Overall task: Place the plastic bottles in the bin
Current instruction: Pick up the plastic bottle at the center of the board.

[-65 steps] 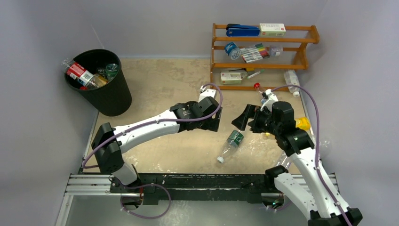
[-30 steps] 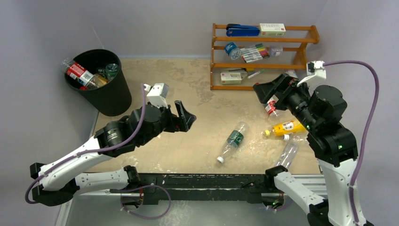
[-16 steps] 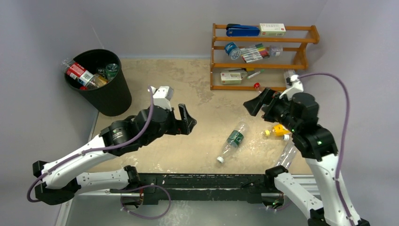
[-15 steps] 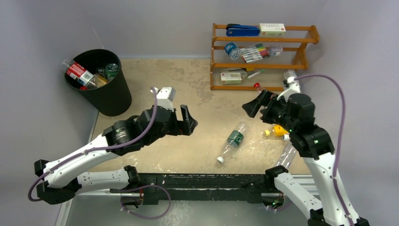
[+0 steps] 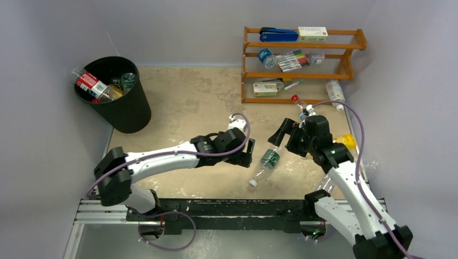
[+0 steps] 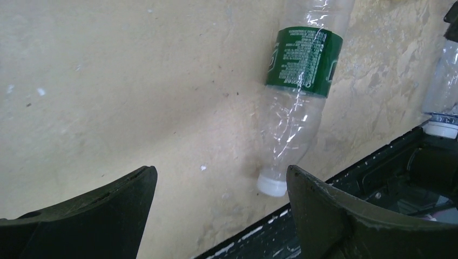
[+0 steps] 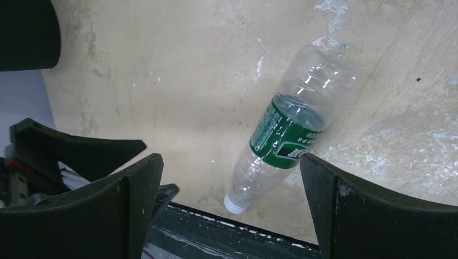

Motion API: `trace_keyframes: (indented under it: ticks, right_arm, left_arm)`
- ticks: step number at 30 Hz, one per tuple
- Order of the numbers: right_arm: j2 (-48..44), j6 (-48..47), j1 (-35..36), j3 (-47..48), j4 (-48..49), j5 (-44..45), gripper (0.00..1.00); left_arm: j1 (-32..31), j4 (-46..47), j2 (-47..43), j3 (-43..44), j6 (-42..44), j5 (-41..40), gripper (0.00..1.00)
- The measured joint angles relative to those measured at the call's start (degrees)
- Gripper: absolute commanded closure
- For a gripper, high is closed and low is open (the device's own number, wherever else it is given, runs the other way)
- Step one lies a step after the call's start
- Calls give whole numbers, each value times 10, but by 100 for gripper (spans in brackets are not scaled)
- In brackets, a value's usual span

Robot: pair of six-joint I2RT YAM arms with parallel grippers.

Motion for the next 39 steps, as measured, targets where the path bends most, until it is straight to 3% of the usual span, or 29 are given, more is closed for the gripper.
trace_keyframes:
  ticks: [7,16,25,28,31,33,39]
  right_arm:
    - [64,8,0,-1,29,-1,0]
    - [-20,35,-7,-3,0,36,0]
    - [-52,47,-7,26,-48,43,0]
    - [-63,52,-7,40,-50,44,0]
    - [-70,55,-7,51,-54,44,0]
    - [-70,55,-7,59,-61,44,0]
    - [-78,55,-7,71,-71,44,0]
  left_arm:
    - [-13,68,141,32,22,22,10]
    - [-52,136,204,77,36,34,10]
    - [-59,147,276,121,46,25,10]
    - [-67,150,298,132,50,21,19]
    - [-72,151,309,137,50,10,38]
    - [-74,148,311,141,52,0,46]
    - [-73,128,312,163,56,-33,49]
